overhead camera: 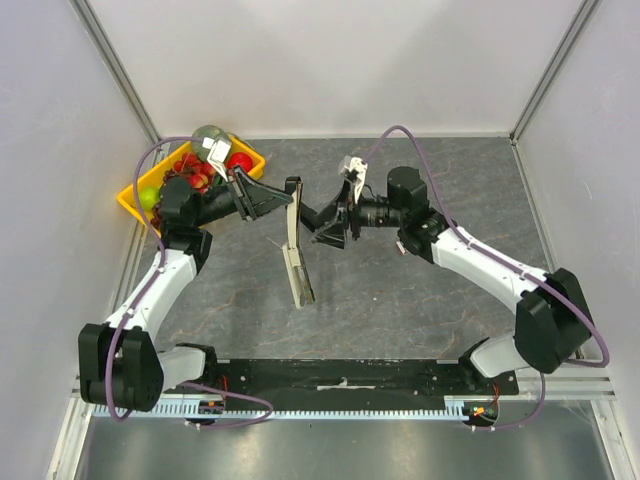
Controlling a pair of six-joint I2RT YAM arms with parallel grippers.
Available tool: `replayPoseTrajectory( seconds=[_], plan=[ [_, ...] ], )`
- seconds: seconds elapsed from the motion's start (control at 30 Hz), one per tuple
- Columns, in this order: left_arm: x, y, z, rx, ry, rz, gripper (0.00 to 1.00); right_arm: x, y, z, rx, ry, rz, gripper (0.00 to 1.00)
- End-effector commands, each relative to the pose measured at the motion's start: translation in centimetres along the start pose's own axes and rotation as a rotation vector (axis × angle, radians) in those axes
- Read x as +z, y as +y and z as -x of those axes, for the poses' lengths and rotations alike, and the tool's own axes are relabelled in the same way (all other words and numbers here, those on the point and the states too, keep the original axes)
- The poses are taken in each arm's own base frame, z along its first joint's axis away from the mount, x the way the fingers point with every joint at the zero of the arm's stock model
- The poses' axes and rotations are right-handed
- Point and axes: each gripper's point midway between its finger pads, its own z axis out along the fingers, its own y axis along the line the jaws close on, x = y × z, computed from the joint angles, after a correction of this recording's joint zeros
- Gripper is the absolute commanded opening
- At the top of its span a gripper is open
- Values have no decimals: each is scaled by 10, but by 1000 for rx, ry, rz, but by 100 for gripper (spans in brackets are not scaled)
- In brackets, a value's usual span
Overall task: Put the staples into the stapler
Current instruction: Open the stapler at the center of the board.
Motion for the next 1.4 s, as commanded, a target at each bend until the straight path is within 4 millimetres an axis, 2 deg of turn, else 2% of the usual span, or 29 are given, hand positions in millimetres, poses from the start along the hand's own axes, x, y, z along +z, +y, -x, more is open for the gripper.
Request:
replayPoseTrajectory(
  seconds=[0.0, 0.43, 0.83, 1.13, 1.3, 1.37],
  plan=[
    [7, -4, 21, 84, -53, 17, 2, 21, 0, 33, 86, -72, -2, 76],
    [8, -9, 29, 100, -57, 9, 2, 36, 19, 12, 160, -48, 77, 79],
    [8, -10, 31, 111, -57, 10, 2, 45, 30, -15, 134, 30, 93, 72],
    [7, -11, 31, 114, -54, 8, 2, 54, 26, -21, 133, 51, 76, 48],
    [7, -11, 31, 113, -55, 7, 2, 57, 24, -17, 128, 49, 69, 20],
    [7, -11, 31, 116, -54, 6, 2, 57, 23, -16, 121, 50, 62, 3]
  ],
)
